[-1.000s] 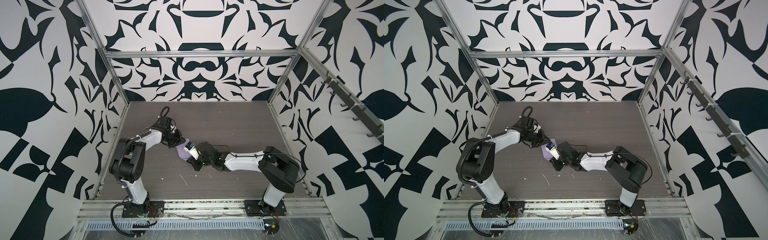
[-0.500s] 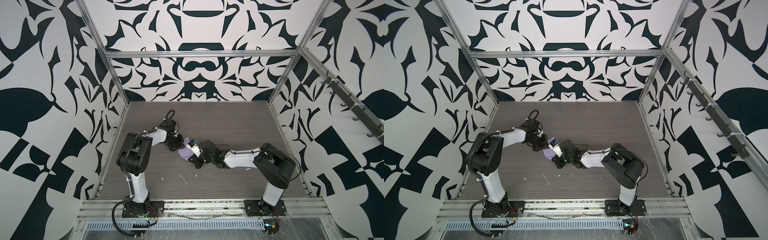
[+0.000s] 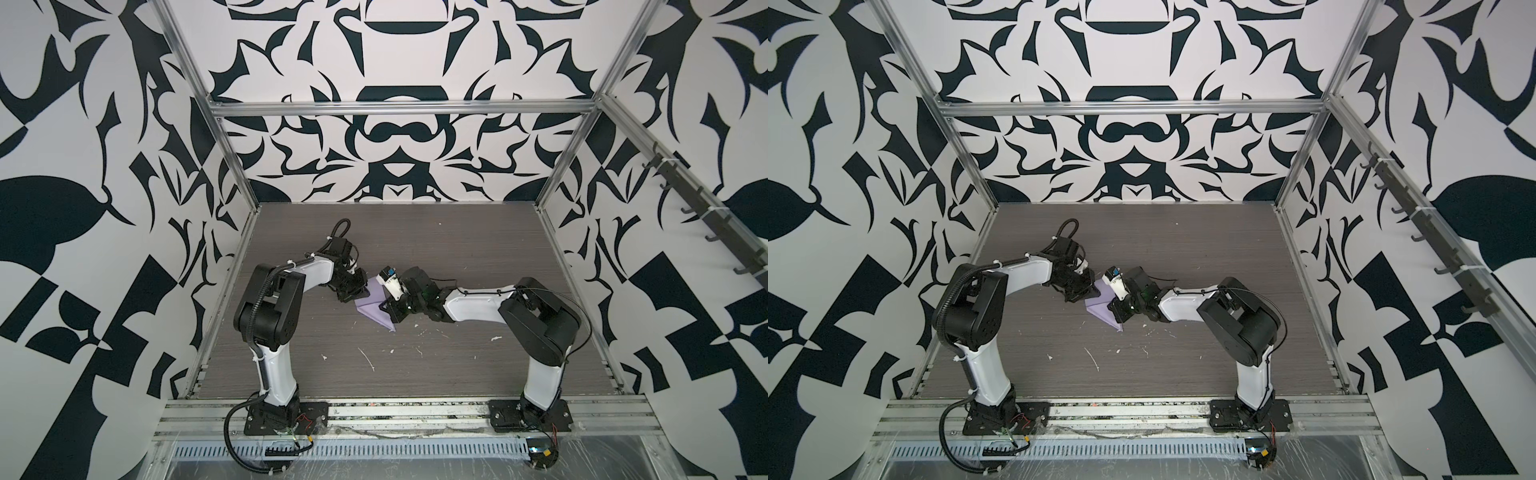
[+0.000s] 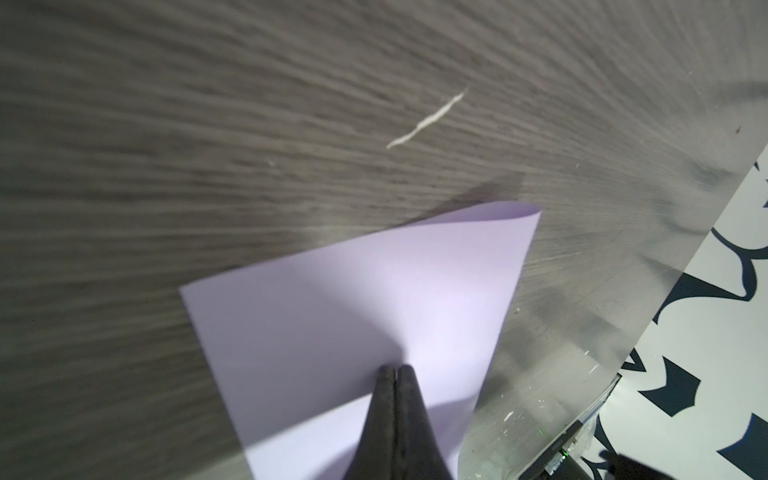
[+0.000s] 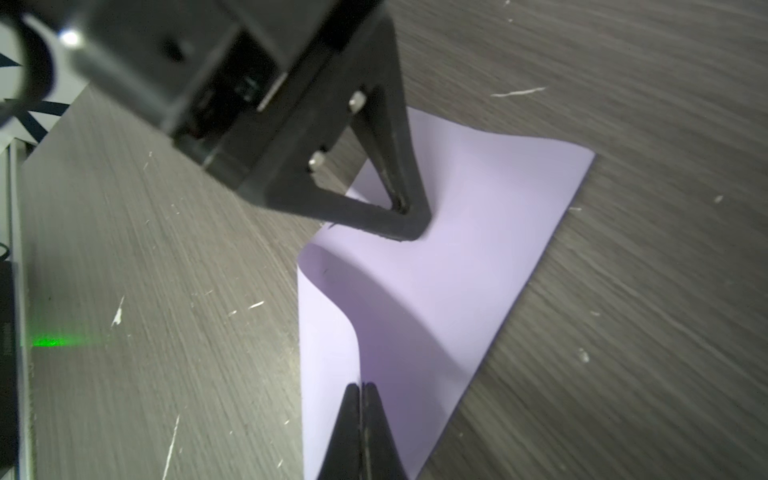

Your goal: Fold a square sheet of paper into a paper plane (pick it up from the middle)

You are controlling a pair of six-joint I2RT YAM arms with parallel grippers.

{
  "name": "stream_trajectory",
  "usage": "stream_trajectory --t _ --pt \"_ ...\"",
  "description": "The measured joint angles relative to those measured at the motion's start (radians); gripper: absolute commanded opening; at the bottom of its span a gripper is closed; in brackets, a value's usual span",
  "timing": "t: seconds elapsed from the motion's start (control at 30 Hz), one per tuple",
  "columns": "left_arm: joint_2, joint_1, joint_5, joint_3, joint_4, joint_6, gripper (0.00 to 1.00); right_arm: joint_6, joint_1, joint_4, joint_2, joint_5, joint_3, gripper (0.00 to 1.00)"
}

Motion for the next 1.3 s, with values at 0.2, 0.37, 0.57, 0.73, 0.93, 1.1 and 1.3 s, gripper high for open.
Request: stream_trajectory --t 0.2,0.37,0.57,0.73,0.93,1.1,1.3 --pt "0.001 -0.002 0.002 0.002 -0.004 0.010 0.00 -0.008 -0.006 -0.032 0.016 -0.018 0.020 0.05" --pt "0.002 -0.004 0.003 0.002 -0.004 0.016 0.00 -0.008 -0.006 -0.047 0.044 -0.033 0.033 0.05" --pt "0.003 -0.004 0.004 0.003 -0.004 0.017 0.00 -0.006 -0.006 -0.055 0.057 -0.035 0.037 0.05" --pt "0.005 -0.004 0.006 0.005 -0.007 0.020 0.00 -0.007 -0.006 -0.067 0.058 -0.028 0.055 0.04" --pt "0.009 -0.004 0.011 0.008 -0.008 0.024 0.00 -0.008 -0.006 -0.087 0.059 -0.021 0.063 0.04" --pt "0.010 -0.005 0.013 0.009 -0.007 0.026 0.00 -0.009 -0.006 -0.100 0.059 -0.016 0.070 0.04" --pt "0.015 -0.007 0.014 0.016 -0.007 0.027 0.00 -0.013 -0.006 -0.110 0.072 -0.012 0.080 0.04"
